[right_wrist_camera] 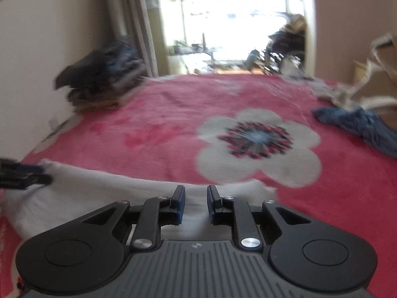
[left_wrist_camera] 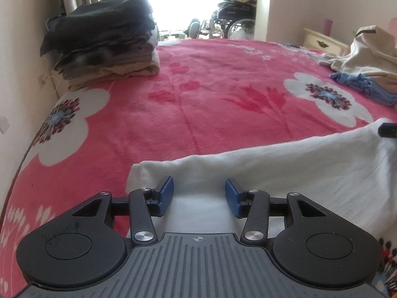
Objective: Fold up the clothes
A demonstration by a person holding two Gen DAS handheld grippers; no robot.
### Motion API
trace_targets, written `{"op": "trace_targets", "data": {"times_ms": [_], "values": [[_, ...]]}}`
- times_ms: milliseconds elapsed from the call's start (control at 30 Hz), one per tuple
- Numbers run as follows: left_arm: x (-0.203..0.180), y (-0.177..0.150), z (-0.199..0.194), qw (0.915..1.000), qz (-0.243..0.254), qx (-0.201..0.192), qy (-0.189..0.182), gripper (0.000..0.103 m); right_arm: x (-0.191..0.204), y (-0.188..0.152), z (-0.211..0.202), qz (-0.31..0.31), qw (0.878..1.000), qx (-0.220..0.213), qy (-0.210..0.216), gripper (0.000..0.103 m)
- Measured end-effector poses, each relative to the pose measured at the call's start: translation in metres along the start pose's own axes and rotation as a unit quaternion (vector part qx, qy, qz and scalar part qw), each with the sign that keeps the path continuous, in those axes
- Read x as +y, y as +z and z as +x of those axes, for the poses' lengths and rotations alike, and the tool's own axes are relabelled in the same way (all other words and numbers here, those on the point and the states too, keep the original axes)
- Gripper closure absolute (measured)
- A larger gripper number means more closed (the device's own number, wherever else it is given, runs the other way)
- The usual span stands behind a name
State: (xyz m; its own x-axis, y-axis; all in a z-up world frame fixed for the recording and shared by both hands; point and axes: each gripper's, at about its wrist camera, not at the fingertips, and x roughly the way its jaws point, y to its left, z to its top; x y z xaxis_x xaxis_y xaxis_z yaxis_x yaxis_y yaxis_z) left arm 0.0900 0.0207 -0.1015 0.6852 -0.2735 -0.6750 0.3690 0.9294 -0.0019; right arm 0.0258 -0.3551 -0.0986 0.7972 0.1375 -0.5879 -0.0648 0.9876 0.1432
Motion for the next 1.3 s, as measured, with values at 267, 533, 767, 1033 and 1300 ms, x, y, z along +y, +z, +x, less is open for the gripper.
{"op": "trace_targets", "data": {"times_ms": [267,533,767,1033,1300], "values": [[0.014,0.004,-0.004,0.9995,-0.028,-0.001,0.011,0.056,-0.094,-0.004,-0.025,0.218,0.975,-0.028,0.03,0.08],[0.021,-0.001,-0.001,0.9992,-0.03,0.006,0.026,0.056,-0.022,-0.017,-0.064,0.035,0.997,0.027,0.063,0.081],[0.024,0.0,0.001,0.9993,-0.028,0.005,0.024,0.056,-0.034,-0.03,-0.066,0.061,0.997,0.044,-0.005,0.088],[0.031,0.0,-0.005,0.999,-0.031,0.006,0.03,0.055,-0.013,-0.054,-0.071,0.038,0.996,0.078,-0.007,0.092],[0.043,0.009,-0.028,0.9976,-0.046,-0.018,0.048,0.056,-0.013,-0.05,-0.096,0.063,0.997,0.034,-0.025,0.088]]}}
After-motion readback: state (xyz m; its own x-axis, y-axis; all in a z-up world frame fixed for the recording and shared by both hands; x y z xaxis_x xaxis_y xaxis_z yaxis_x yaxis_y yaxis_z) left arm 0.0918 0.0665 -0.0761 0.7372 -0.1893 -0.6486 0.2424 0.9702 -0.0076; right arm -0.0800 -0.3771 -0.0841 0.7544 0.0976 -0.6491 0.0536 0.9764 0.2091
